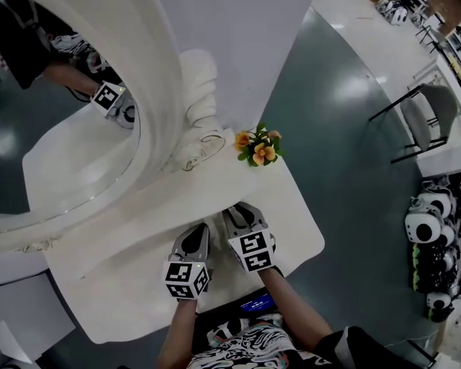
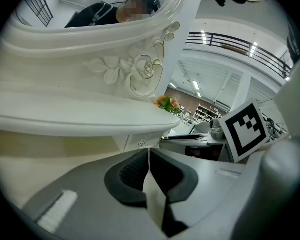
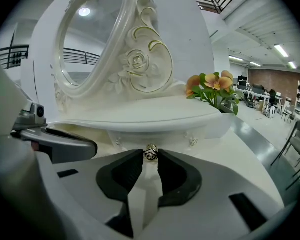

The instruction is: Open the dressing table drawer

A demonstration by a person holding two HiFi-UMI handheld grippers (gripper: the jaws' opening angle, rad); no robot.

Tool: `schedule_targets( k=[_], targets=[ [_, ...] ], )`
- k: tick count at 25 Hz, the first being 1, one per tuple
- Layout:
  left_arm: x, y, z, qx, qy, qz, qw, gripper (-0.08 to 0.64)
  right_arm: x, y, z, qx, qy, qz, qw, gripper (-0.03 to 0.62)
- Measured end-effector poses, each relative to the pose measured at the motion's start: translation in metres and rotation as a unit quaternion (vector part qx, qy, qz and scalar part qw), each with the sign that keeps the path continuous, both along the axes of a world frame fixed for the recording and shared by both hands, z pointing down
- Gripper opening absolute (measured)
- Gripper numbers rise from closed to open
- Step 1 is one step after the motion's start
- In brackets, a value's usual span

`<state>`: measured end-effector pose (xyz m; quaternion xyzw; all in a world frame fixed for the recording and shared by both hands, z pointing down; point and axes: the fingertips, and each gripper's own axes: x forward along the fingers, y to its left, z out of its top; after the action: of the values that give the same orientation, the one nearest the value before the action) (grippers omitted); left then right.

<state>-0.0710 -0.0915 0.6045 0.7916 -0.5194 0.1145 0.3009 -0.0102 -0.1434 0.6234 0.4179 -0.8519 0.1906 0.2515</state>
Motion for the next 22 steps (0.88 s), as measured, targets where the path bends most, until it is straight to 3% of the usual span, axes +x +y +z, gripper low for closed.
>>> schedule_targets(
  k=[22],
  targets=[
    [0.011, 0.023, -0.021, 0.023, -0.001, 0.028, 0.9993, 0.003, 0.027, 0.052, 0.005, -0.019, 0.025, 0.009, 0.999, 0.095]
  ],
)
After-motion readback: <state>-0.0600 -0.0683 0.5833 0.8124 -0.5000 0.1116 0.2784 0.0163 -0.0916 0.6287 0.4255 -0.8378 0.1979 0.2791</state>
